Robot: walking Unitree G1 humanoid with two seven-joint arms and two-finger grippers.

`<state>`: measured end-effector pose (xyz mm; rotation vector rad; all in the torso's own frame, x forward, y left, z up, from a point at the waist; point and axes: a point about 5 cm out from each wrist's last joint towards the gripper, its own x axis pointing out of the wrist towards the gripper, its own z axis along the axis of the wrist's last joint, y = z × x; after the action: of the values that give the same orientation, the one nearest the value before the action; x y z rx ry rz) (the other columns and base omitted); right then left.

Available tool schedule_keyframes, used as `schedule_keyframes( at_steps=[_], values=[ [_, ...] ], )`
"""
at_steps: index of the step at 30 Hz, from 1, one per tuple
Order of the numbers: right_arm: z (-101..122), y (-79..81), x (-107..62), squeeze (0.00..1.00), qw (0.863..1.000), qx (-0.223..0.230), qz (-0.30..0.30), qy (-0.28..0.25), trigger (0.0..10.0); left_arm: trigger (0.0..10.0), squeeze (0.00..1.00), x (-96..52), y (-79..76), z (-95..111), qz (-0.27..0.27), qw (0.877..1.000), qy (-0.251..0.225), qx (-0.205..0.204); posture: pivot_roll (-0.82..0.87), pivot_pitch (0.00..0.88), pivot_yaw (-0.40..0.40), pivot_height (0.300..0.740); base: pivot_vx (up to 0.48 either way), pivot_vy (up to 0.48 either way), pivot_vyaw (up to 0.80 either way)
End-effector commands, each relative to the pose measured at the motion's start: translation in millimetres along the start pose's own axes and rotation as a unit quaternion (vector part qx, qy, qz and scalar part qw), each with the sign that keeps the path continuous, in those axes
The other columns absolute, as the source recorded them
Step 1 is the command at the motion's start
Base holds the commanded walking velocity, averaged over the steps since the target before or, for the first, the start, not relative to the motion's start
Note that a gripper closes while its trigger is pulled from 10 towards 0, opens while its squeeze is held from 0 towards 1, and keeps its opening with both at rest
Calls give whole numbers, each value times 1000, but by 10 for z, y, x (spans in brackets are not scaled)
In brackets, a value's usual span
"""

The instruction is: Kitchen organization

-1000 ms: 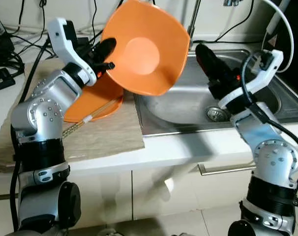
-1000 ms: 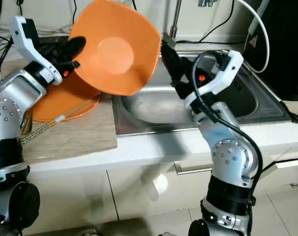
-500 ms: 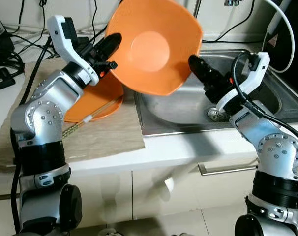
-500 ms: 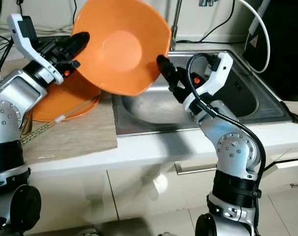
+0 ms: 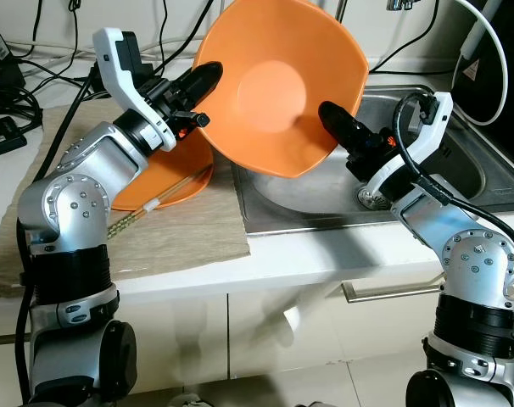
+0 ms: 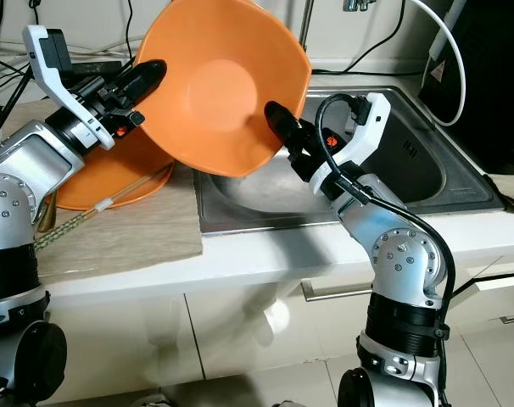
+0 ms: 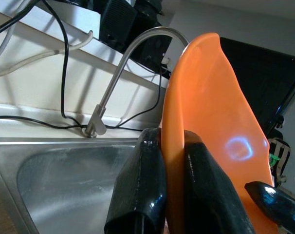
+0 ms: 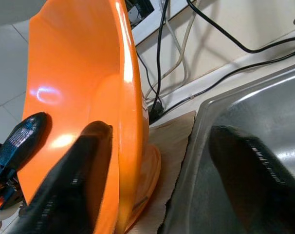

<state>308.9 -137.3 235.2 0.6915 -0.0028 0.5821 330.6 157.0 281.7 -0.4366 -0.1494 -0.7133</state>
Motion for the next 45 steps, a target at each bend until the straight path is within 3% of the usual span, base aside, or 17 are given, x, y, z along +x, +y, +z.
schedule_keyframes(
  at_steps=[1,19,24,25,26,27,41,42,43,44,45],
  values=[
    [12,15,-29,0,1000,-3,7,2,0,0,0,-1,-91,58,-31,999,-9,8,-12,28,-45,740,0,0,0],
    [-31,15,-59,0,1000,-1,6,-3,0,0,0,-9,-92,19,-34,999,2,14,-10,3,-37,740,0,0,0],
    [-31,-1,-62,0,1000,0,-1,-7,0,0,0,-5,-78,3,-22,999,3,41,-8,0,-36,740,0,0,0],
    [-29,-7,-61,0,1000,0,-4,-9,0,10000,118,-1,-65,-6,-14,999,6,48,-8,0,-36,740,0,0,0],
    [-29,-7,-61,0,1000,0,-4,-9,0,10000,118,-1,-65,-6,-14,999,6,48,-8,0,-36,740,0,0,0],
    [-25,-18,-57,0,1000,0,-8,-11,0,10000,1000,4,-45,-16,-5,999,7,43,-8,0,-36,740,0,0,0],
    [140,-216,-34,0,993,20,-85,-75,0,10000,1000,-11,56,4,37,998,3,46,-2,6,-36,740,0,0,0],
    [201,-287,-47,0,989,22,-113,-97,0,10000,1000,-9,98,31,61,996,-9,59,-2,9,-35,740,0,0,0],
    [223,-312,-51,0,987,23,-122,-105,0,10000,455,-8,113,42,69,996,-15,62,-2,9,-35,740,0,0,0],
    [331,-441,-74,0,975,22,-173,-139,0,10000,0,-7,146,84,83,994,-32,60,-2,12,-33,740,0,0,0],
    [373,-492,-85,0,969,20,-193,-151,0,10000,0,-7,155,100,87,994,-38,60,-3,12,-32,740,0,0,0]
  ],
)
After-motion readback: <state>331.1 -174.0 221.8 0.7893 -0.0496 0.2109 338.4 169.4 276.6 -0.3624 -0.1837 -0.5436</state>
